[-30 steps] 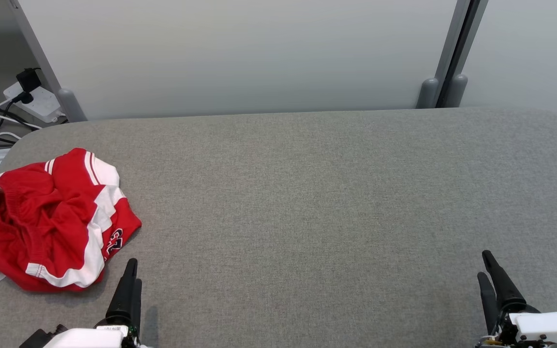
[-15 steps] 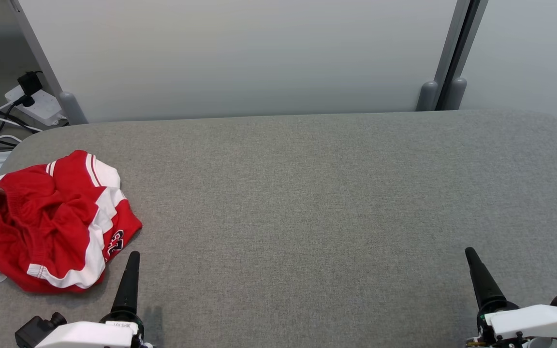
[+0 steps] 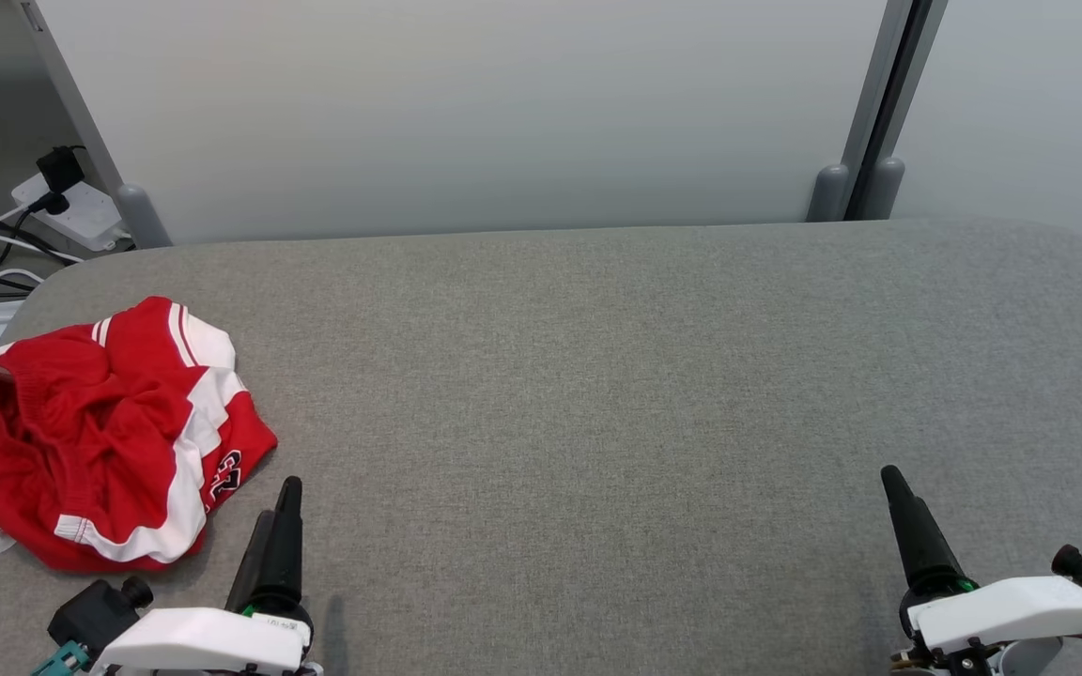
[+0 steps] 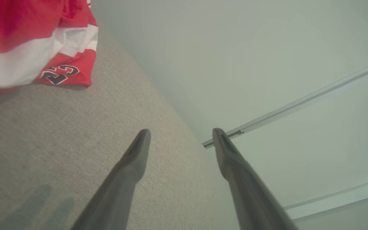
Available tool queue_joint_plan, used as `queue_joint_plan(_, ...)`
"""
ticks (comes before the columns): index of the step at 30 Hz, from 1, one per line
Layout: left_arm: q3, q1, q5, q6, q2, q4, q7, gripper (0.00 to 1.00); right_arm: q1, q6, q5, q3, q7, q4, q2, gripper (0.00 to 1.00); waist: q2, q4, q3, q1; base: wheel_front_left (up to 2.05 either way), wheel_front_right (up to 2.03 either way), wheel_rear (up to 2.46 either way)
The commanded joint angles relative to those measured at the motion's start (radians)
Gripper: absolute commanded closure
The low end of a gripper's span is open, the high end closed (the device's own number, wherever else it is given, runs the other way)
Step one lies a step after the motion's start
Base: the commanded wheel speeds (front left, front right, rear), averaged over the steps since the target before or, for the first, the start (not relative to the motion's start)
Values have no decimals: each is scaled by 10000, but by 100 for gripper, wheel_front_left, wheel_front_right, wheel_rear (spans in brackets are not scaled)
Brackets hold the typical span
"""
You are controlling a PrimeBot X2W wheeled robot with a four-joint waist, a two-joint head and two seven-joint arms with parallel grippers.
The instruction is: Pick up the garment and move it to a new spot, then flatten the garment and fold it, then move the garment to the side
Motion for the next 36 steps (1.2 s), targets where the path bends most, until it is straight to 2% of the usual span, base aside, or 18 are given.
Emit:
queue_joint_plan(1,11,-530,482,169,154,-384,-150,0,-408,6,-491,115,-195,-327,-123,0,0,-4,-16,-1,0,0,0)
queue_joint_plan(13,-247,-539,1928,544,168,-647,-473,0,-373,8,-2208,-39,-517,-485,3,0,0,-64,-101,-1,0,0,0)
queue_joint_plan(19,-391,-551,2688,604,175,-755,-649,0,-327,8,-3023,-298,-692,-725,24,0,0,-89,-132,-1,0,0,0)
queue_joint_plan(36,-716,-548,4692,826,197,-1085,-1150,0,-84,11,-4961,-244,-1193,-1130,-1,0,0,-109,-267,-1,0,0,0)
